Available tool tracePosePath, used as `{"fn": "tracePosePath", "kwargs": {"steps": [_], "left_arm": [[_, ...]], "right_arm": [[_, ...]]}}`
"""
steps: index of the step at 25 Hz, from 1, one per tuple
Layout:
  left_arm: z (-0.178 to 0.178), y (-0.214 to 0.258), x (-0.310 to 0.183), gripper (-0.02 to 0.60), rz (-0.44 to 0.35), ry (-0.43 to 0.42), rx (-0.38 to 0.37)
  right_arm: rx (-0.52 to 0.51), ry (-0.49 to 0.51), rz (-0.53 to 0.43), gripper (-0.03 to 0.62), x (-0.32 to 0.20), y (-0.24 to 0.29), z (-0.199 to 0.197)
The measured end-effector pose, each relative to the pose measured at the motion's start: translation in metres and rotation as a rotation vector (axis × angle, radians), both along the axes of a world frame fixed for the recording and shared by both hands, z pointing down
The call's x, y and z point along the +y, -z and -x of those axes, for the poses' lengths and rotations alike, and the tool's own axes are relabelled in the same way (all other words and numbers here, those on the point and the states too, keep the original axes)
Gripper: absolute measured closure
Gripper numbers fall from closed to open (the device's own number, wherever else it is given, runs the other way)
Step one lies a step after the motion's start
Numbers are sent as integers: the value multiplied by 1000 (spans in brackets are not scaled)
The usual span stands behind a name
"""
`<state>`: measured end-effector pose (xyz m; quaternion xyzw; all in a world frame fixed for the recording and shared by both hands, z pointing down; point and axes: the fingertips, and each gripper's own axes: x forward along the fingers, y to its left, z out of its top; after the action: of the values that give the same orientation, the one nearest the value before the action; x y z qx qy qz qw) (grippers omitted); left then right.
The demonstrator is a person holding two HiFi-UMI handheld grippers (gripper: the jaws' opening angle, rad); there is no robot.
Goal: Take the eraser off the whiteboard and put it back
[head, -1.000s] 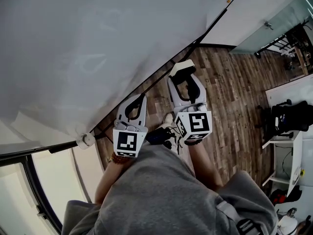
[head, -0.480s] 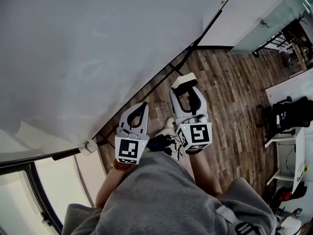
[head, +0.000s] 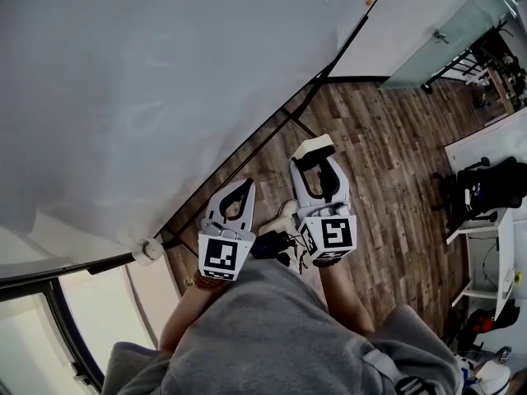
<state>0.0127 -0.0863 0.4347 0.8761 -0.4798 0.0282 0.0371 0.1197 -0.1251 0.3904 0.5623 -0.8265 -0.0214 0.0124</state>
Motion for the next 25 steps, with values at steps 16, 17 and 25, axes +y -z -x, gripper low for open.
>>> {"fn": "tracePosePath", "kwargs": {"steps": [16, 17, 25], "left_arm": [[0, -1, -1, 575, 12, 13, 4], [1, -1, -2, 575, 9, 15, 1], [3, 0, -3, 575, 15, 28, -1]], "right_arm": [[2, 26, -2, 358, 1, -2, -2], [0, 25, -2, 358, 1, -2, -2], [-10, 21, 2, 358, -3, 0, -3]]}}
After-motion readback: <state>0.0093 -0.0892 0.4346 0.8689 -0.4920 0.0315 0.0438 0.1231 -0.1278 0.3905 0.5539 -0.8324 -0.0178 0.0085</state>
